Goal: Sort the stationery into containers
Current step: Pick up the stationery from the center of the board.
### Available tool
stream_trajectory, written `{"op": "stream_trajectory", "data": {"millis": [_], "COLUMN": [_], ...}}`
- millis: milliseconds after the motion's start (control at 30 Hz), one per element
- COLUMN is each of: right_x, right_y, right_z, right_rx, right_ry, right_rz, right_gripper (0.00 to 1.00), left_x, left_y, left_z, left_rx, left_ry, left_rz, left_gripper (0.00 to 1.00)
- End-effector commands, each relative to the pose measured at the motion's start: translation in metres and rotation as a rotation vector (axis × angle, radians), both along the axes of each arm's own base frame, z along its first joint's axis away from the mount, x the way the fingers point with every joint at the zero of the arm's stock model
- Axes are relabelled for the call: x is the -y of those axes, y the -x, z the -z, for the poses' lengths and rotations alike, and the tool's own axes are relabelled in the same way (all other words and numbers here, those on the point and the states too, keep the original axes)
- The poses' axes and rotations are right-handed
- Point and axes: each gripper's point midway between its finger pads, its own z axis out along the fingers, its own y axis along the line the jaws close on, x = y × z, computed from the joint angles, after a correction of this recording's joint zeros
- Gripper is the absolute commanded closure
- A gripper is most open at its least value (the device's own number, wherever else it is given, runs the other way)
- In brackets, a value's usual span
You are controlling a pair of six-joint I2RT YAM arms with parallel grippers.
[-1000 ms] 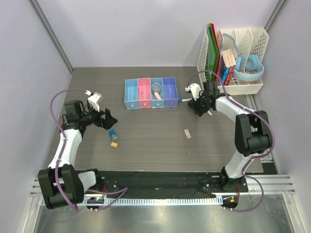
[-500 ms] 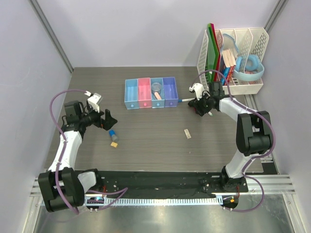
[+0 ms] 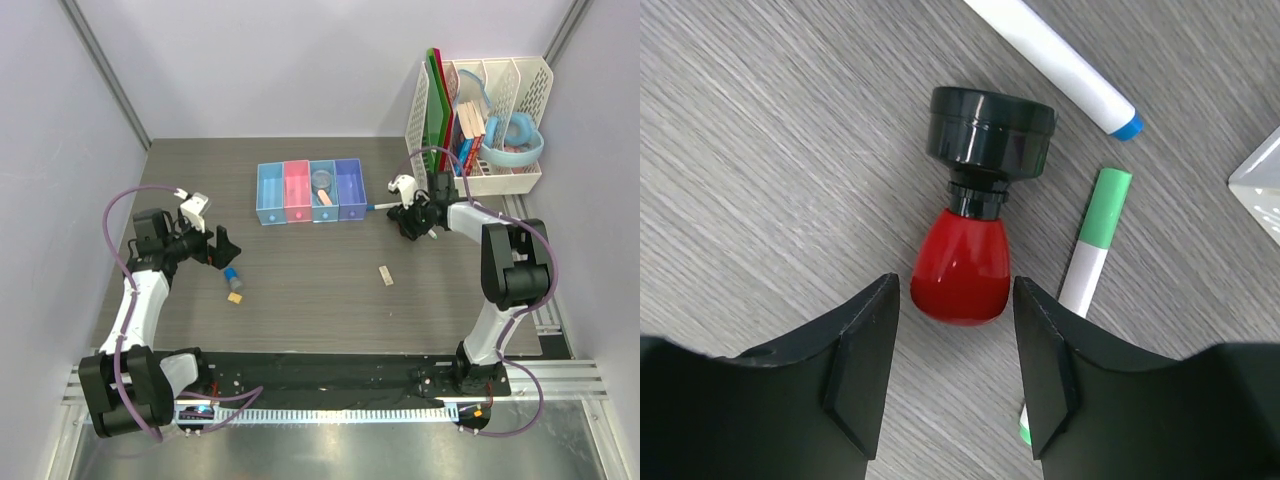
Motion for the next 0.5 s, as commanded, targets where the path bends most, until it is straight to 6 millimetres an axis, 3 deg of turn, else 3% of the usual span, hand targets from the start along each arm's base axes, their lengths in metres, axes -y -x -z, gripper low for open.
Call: {"op": "stream_trajectory", "data": {"millis": [0,300,467], "right_x": [-0.0001,-0.0014,-0.0017], "right_y": [-0.0138,-0.0161,-0.0174], "right_z": [-0.0066,-0.0076,-0.0072], "right_rx": [0.055,0.059,0.055], "right_ry": [-0.029,-0.048,-0.056], "right_rz": [0.007,0.016,0.023], "right_gripper": [0.46,0.50,0.58], "left_x": [-0.0002,0.0009,0.0003], "left_y": [-0.0003,-0.0009,-0.0006], "left_z": [-0.0048,-0.0030,-0.0030], "left_rx": [0.031,0.029,0.033], "left_ry": [-0.014,-0.011,-0.015], "left_rz": [0.008,0.010,0.007], "left_gripper": [0.00,0.00,0.00]}}
